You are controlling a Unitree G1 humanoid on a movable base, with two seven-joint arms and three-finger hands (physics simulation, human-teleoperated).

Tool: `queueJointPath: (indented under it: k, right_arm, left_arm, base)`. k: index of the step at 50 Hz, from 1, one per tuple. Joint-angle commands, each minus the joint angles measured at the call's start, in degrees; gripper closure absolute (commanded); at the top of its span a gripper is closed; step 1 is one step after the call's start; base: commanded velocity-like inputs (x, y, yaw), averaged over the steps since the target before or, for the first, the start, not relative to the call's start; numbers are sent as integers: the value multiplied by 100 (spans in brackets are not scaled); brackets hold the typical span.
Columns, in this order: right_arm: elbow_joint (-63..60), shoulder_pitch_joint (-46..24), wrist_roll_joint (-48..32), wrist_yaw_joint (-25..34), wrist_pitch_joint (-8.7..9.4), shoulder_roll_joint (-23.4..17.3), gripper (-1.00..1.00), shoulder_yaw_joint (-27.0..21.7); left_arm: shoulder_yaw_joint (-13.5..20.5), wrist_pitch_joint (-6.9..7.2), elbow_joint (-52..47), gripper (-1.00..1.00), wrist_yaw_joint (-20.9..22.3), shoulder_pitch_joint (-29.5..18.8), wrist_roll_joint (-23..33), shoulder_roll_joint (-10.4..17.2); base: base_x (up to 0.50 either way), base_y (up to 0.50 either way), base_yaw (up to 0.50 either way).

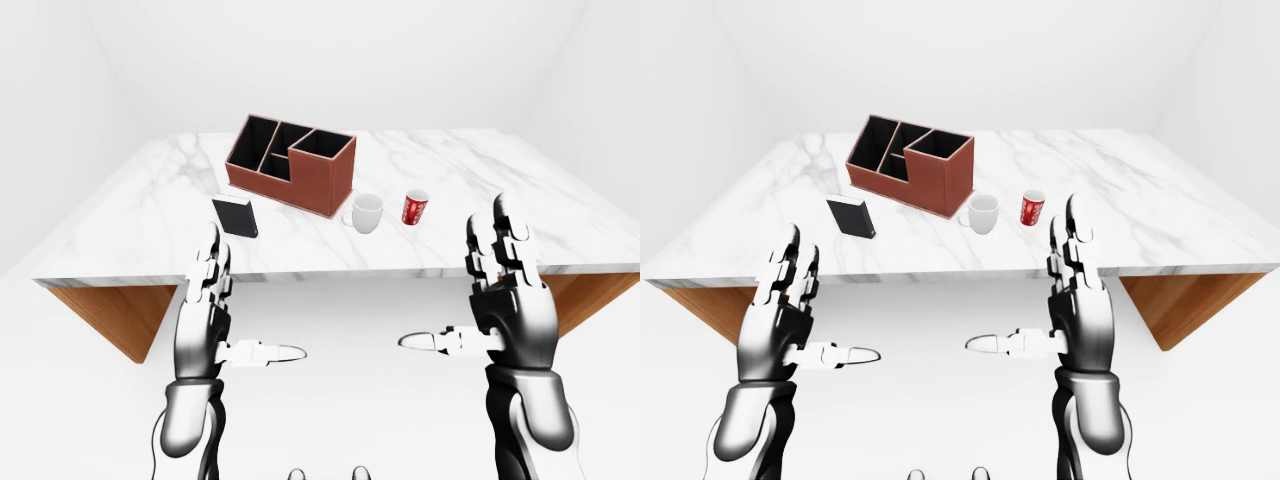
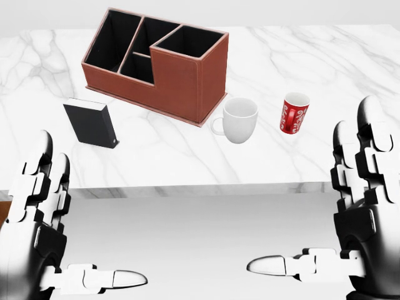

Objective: Pick up the red mug and place it to the right of the caddy.

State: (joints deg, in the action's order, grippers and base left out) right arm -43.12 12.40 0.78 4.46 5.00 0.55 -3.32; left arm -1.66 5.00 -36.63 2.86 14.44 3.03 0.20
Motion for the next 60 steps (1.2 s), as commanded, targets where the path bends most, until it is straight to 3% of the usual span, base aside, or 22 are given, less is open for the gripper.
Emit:
queueJointPath:
  k: [1, 15, 60]
  right_arm:
    - [14, -45, -24, -90, 0, 18, -100, -18]
    - [-6, -96, 278, -127, 0, 36, -100, -164]
    - [29, -54, 242, -115, 0, 13, -100, -92]
  left_arm:
    - [4, 0, -12, -100, 9, 24, -4, 0]
    - [15, 0, -54, -100, 14, 32, -20, -3]
    - [81, 0, -203, -100, 55, 76, -41, -15]
  base:
    - [0, 0, 0]
    - [3, 0, 0]
    - [41, 0, 0]
